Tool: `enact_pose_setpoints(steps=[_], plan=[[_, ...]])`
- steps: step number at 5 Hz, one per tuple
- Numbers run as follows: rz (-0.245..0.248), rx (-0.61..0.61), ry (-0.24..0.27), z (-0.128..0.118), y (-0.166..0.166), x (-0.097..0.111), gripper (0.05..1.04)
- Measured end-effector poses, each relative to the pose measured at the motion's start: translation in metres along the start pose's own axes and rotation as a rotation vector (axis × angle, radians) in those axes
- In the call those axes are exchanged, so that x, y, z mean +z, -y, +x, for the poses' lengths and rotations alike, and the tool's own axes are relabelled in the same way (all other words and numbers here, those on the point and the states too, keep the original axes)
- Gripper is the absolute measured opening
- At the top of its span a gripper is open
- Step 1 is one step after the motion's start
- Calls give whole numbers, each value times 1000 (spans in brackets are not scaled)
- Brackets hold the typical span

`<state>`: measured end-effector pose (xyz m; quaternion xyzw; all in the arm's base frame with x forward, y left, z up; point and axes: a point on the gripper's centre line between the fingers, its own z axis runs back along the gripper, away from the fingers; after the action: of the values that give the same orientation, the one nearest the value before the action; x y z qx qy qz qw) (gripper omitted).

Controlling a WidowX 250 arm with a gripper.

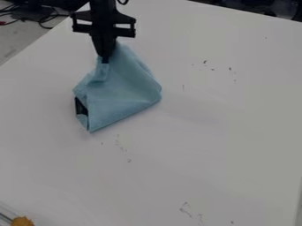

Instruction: Fold the cloth from bottom to top

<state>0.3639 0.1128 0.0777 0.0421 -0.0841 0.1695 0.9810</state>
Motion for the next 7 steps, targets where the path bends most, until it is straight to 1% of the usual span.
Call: enact_pose_setpoints(steps=[1, 2, 3, 4, 5, 6, 7], plan=[[-23, 8, -7, 1, -6, -12, 110], [-29, -8, -34, 6, -10, -24, 223], [-23, 25, -40, 5, -11, -24, 478], [-23, 23, -48, 3, -11, -16, 782], [-21, 53, -32, 3, -13, 2, 996], [-7, 68, -43, 3, -12, 8, 1003], [-3, 47, -65, 1, 4, 14, 999]])
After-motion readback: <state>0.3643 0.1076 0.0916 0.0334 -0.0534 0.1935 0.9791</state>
